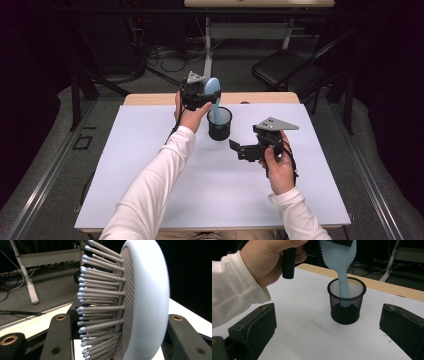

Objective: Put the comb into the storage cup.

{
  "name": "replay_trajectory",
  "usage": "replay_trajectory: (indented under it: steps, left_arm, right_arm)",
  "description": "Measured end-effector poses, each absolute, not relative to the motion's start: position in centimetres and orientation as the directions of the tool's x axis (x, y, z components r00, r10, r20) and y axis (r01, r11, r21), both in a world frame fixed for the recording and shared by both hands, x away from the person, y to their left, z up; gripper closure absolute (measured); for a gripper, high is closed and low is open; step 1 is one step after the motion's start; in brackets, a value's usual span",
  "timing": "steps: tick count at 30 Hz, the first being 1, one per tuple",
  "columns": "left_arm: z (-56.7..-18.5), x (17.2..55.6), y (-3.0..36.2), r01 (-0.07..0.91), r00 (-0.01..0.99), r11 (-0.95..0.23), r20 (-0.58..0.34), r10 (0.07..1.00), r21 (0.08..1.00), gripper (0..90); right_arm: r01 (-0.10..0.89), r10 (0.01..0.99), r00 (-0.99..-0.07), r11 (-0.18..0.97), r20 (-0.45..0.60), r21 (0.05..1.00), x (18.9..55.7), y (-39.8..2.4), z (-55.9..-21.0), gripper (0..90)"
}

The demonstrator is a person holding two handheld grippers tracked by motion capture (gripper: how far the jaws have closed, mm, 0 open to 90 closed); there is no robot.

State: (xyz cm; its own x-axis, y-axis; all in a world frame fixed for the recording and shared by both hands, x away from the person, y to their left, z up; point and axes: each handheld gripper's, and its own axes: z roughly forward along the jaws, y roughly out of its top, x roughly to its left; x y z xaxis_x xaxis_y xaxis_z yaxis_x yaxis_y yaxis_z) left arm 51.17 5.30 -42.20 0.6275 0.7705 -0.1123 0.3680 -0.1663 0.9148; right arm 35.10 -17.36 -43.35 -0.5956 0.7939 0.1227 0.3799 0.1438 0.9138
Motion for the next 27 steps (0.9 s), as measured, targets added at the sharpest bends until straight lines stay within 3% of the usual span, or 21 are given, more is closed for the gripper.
replay_trajectory:
  steps: [27]
  left_arm:
    - [-43.7,51.5,5.1,0.380,0.620,-0.183,-0.103,0.778,0.907,47.8]
  right_arm:
    - [0.382,0.795,-0.594,0.142,0.125,0.913,35.1,-17.4,-43.3,0.4]
